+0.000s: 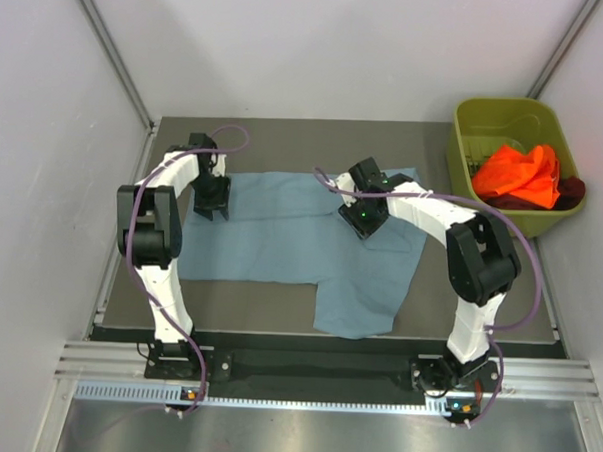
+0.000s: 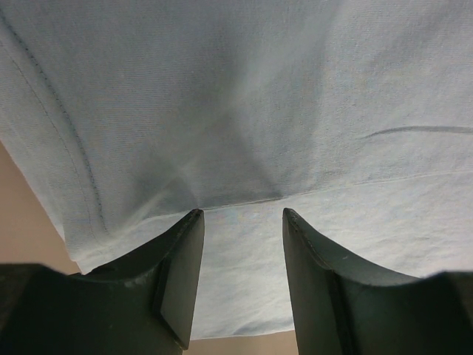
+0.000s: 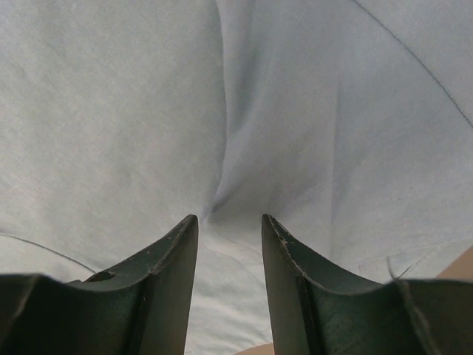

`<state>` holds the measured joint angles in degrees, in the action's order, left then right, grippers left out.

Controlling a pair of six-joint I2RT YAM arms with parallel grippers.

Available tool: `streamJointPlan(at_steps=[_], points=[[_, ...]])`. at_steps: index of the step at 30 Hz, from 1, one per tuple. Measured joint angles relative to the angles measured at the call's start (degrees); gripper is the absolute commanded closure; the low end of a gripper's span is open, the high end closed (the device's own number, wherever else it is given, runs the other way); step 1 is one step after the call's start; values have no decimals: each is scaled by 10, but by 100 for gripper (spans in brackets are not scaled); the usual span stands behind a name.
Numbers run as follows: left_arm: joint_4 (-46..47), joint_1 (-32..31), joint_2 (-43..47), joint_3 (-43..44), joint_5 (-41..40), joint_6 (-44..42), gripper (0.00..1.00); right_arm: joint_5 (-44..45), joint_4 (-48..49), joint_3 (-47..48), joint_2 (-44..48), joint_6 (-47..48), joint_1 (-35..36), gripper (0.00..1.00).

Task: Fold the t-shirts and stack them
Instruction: Fold the tshirt

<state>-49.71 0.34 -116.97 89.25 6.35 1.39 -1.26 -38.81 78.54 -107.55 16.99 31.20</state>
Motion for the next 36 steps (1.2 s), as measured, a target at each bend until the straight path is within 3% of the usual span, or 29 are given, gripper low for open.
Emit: streamJointPlan(at_steps=[5, 9, 14, 21, 29, 31, 32, 36], points=[[0, 0, -1, 0, 0, 2, 48, 1, 0, 0, 0, 0, 3, 64], [0, 0, -1, 0, 0, 2, 48, 13, 2, 3, -14, 1, 3, 79], [0, 0, -1, 0, 0, 2, 48, 29, 3, 10, -41, 4, 3, 89], [0, 0, -1, 0, 0, 2, 48, 36, -5, 44, -42, 4, 3, 94], [0, 0, -1, 0, 0, 2, 48, 34, -6, 53, -20, 7, -7, 94], [0, 0, -1, 0, 0, 2, 48, 37, -6, 53, -21, 9, -14, 87], [0, 0, -1, 0, 0, 2, 48, 39, -5, 53, -21, 9, -19, 76], [0, 0, -1, 0, 0, 2, 48, 57, -2, 80, -42, 12, -41, 69]])
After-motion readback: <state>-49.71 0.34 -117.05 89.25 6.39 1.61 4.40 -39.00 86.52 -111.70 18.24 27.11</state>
